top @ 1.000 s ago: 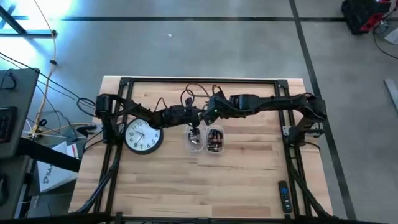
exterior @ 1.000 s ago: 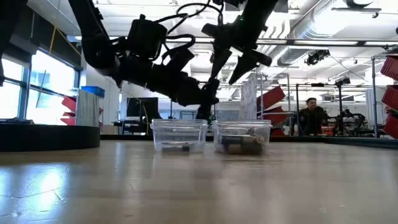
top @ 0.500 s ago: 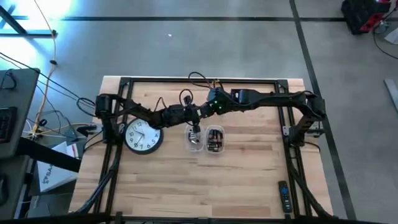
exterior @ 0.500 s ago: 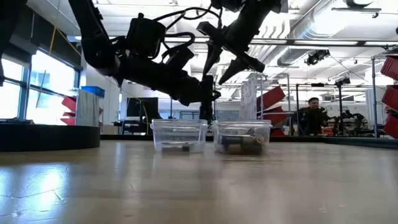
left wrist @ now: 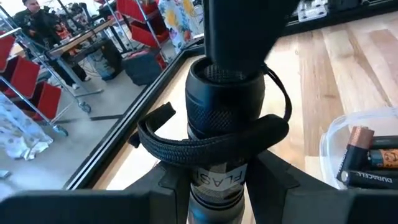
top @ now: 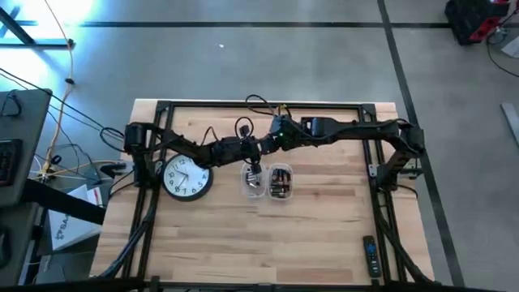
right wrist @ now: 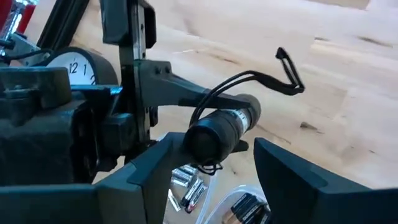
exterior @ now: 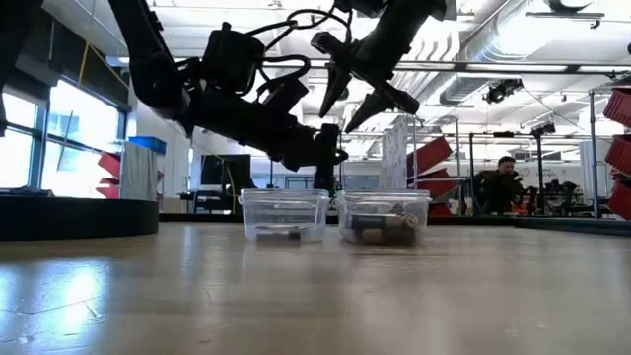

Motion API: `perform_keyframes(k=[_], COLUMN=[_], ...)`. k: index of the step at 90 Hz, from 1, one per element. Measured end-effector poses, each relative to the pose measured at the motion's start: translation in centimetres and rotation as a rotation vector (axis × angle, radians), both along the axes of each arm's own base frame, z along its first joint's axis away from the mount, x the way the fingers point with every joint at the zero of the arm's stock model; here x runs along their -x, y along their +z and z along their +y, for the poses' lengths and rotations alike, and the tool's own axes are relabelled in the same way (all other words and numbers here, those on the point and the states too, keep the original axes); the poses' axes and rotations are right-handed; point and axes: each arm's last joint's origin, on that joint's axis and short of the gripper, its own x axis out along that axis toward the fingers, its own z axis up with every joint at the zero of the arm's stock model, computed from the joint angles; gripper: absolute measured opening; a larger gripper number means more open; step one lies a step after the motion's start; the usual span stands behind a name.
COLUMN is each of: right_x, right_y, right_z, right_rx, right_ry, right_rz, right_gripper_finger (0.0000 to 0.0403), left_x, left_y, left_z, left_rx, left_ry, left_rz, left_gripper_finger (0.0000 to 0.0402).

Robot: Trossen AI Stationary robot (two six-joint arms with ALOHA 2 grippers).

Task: Insert battery
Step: Open the black flashlight lid

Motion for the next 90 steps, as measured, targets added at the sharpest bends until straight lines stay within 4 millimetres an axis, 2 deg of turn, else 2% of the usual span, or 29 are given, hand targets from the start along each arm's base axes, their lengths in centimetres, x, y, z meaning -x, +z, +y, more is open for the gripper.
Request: perform_keyframes(k=[34,65,90], right_x=[-0.8,-0.2,0.1], right_y=[-0.5,-1.4,-1.3], right_z=[-0.2,-0.2,-1.4], right_rx=[-0.002,0.007,0.021], right_ry=[0.031,0.005,-0.005], right_rz=[-0.029,0.077,0.087], right_gripper_finger=[0.0193,0.0192,0.0181], left_x=[0.0,0.0,0.1], left_y=[0.0,-0.1,-0.1], left_z=[0.0,0.0,0.1], left_rx=[0.007,0.008,0.01], left_ry=[0.005,0.006,0.01], left_rz=[-0.003,0.005,0.009], left_gripper_finger=[0.0095,0.0095,0.0096])
